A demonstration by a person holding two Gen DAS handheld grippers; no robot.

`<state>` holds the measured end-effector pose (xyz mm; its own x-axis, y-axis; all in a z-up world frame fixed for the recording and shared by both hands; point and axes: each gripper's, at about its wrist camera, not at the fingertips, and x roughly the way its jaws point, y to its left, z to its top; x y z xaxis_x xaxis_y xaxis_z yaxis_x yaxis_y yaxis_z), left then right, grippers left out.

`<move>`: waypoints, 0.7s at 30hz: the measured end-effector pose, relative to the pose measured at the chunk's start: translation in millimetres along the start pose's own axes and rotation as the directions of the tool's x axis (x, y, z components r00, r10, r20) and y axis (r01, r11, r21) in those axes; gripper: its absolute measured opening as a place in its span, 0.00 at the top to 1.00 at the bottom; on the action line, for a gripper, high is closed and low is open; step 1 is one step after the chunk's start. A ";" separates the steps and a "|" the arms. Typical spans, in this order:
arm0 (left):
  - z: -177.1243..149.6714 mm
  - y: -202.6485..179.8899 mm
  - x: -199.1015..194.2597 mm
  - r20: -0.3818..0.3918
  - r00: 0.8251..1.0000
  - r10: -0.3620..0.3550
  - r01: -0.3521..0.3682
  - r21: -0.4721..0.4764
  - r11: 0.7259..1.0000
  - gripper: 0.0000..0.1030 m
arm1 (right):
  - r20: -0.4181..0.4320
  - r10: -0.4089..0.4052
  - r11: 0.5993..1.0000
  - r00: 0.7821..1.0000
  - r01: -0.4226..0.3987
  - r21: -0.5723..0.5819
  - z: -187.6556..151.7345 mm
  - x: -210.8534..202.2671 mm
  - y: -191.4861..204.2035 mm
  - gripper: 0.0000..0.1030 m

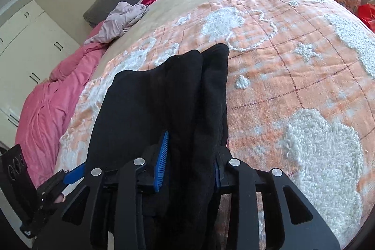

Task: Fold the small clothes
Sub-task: 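Press the new fold flat, open both tools and pull them back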

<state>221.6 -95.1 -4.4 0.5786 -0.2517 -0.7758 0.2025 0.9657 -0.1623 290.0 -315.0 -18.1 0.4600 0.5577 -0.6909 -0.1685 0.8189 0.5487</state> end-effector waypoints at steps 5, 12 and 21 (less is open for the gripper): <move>-2.4 5.4 -3.5 -0.003 1.000 -0.017 0.017 -0.033 0.999 0.48 | -0.027 0.061 0.998 0.998 -0.060 0.023 -12.6 -15.7 1.6 0.56; -10.9 8.3 -11.0 -0.002 0.999 -0.035 0.035 -0.059 0.998 0.47 | -0.020 -0.051 0.999 0.998 0.051 0.009 -31.7 -38.9 4.3 0.48; -19.3 13.5 -20.3 0.003 0.999 -0.049 0.049 -0.088 0.995 0.43 | 0.175 -0.250 0.949 0.952 0.276 -0.150 -61.7 -63.2 37.0 0.42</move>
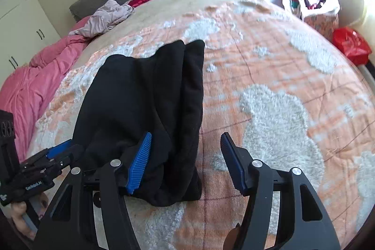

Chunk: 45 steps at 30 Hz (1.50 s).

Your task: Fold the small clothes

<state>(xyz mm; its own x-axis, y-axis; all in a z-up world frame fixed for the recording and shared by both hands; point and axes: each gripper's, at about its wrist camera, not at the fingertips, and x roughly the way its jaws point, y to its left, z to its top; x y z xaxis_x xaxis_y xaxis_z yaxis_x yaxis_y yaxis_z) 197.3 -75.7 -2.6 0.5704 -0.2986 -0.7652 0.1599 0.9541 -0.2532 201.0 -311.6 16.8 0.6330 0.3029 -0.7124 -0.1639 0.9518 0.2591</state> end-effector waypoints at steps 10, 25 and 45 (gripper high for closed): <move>-17.9 -2.1 -52.2 0.076 0.997 -0.005 0.004 0.015 1.000 0.34 | 0.259 -0.012 0.999 0.966 0.021 -0.031 -41.6 -85.3 17.1 0.12; -62.5 -3.9 -111.8 0.181 0.983 0.015 -0.021 0.033 0.999 0.09 | 0.341 0.006 0.995 0.940 0.029 -0.098 -94.0 -148.8 53.9 0.04; -115.7 12.3 -97.7 0.168 0.980 0.106 -0.111 0.018 0.994 0.09 | 0.241 -0.083 0.987 0.967 0.113 -0.116 -156.8 -103.7 62.3 0.04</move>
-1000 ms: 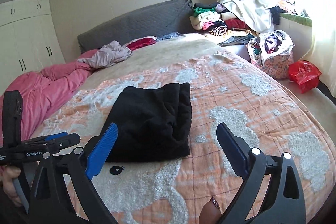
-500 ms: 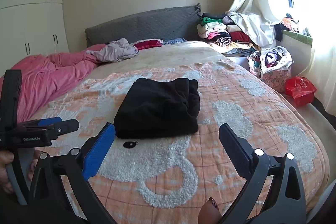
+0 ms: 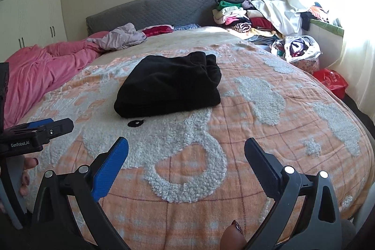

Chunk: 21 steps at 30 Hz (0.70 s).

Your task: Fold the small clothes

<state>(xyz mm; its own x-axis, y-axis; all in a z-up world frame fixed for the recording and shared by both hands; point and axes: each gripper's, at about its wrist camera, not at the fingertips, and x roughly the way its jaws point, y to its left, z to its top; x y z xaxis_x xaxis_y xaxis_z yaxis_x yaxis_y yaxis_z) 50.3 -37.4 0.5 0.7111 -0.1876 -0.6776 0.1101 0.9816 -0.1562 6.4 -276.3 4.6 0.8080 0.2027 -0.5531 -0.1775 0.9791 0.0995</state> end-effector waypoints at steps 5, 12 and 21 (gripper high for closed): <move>-2.2 -0.9 1.3 -0.007 1.000 -0.007 0.007 -0.007 1.000 0.09 | 0.015 -0.038 0.998 0.999 0.039 -0.048 -1.4 2.5 5.1 0.04; -2.9 2.2 1.7 -0.012 1.000 -0.007 0.006 -0.029 1.000 0.09 | 0.000 -0.038 0.999 0.999 0.038 -0.011 -2.6 6.3 -0.9 0.04; -3.1 -2.2 0.0 -0.019 1.000 -0.009 0.009 -0.018 1.000 0.09 | -0.006 -0.035 0.999 0.999 0.035 -0.014 -4.2 8.6 -1.6 0.04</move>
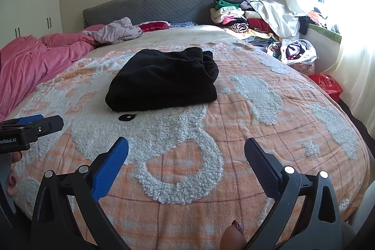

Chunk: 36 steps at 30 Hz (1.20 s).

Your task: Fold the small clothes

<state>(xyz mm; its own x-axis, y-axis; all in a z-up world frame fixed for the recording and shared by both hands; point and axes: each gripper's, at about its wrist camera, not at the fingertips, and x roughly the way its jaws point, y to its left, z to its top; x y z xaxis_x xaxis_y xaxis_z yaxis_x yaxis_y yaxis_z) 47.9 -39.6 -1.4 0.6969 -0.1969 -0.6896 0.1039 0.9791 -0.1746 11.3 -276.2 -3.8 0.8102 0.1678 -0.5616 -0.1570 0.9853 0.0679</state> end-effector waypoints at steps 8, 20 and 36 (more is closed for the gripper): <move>-0.1 -0.6 -0.2 -0.002 1.000 0.000 0.000 0.000 1.000 0.09 | -0.004 -0.001 0.999 1.000 0.001 0.034 1.0 0.2 -8.3 0.04; 0.1 1.6 -0.3 -0.011 1.000 0.003 -0.003 -0.012 1.000 0.09 | -0.011 0.000 0.999 1.000 0.000 0.032 0.6 0.3 -8.7 0.04; 0.1 0.9 -1.5 -0.002 1.000 0.013 -0.013 -0.012 1.000 0.09 | -0.005 -0.011 0.999 1.000 0.011 0.032 0.3 0.9 -9.4 0.04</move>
<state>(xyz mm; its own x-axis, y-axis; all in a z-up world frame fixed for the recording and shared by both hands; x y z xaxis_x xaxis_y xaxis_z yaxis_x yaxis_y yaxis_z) 47.0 -38.4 -0.5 0.6970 -0.1843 -0.6930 0.0863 0.9809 -0.1741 13.7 -285.3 -4.7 0.8088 0.1564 -0.5668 -0.1295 0.9877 0.0879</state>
